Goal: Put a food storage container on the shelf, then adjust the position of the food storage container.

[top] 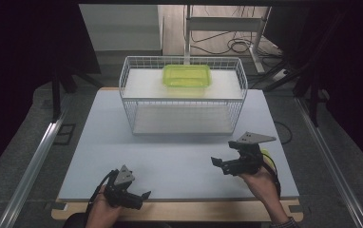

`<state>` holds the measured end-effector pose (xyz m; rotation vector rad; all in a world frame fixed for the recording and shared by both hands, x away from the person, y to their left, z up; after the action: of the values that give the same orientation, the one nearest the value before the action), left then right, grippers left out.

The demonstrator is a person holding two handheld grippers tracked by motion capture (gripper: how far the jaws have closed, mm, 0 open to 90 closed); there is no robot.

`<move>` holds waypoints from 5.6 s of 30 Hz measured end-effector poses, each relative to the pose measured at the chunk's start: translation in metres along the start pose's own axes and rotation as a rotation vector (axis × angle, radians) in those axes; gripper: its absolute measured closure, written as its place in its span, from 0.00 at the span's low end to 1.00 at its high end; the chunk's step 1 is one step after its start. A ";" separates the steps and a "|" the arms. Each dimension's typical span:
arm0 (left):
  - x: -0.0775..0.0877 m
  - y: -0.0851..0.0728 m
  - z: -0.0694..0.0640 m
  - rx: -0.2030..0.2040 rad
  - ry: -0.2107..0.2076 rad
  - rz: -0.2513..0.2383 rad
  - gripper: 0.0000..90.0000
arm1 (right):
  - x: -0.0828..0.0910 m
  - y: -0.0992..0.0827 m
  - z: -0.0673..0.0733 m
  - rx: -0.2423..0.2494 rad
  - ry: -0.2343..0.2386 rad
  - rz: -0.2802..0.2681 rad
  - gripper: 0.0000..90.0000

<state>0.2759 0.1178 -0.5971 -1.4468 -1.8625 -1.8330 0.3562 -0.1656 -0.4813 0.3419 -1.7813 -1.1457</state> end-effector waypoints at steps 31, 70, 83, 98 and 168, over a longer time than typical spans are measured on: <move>0.000 0.000 0.000 -0.014 0.005 -0.008 0.00 | -0.011 -0.048 0.022 -0.004 -0.019 0.083 0.02; -0.002 -0.001 0.001 -0.014 0.014 0.006 0.00 | 0.086 -0.128 -0.115 -0.217 -0.389 0.182 0.99; -0.003 -0.002 0.001 -0.021 0.018 0.012 0.01 | 0.073 -0.130 -0.100 -0.229 -0.341 0.224 0.99; -0.003 -0.003 0.001 -0.028 0.022 0.018 0.01 | 0.042 -0.112 -0.064 -0.210 -0.212 0.211 0.99; -0.004 -0.003 -0.002 -0.015 0.005 0.037 0.01 | -0.055 -0.065 0.004 -0.114 0.052 0.179 0.90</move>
<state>0.2750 0.1146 -0.6017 -1.4701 -1.8115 -1.8353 0.3649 -0.1615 -0.5657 0.1400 -1.6578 -1.0946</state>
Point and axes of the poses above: each handheld gripper's, and its own axes: x roughly backward along the jaws, y roughly out of its top, z roughly to its left, the point moved 9 cm from there along -x, roughly forward along the jaws, and after that the axes turned 15 degrees about x, right-handed, at the moved point
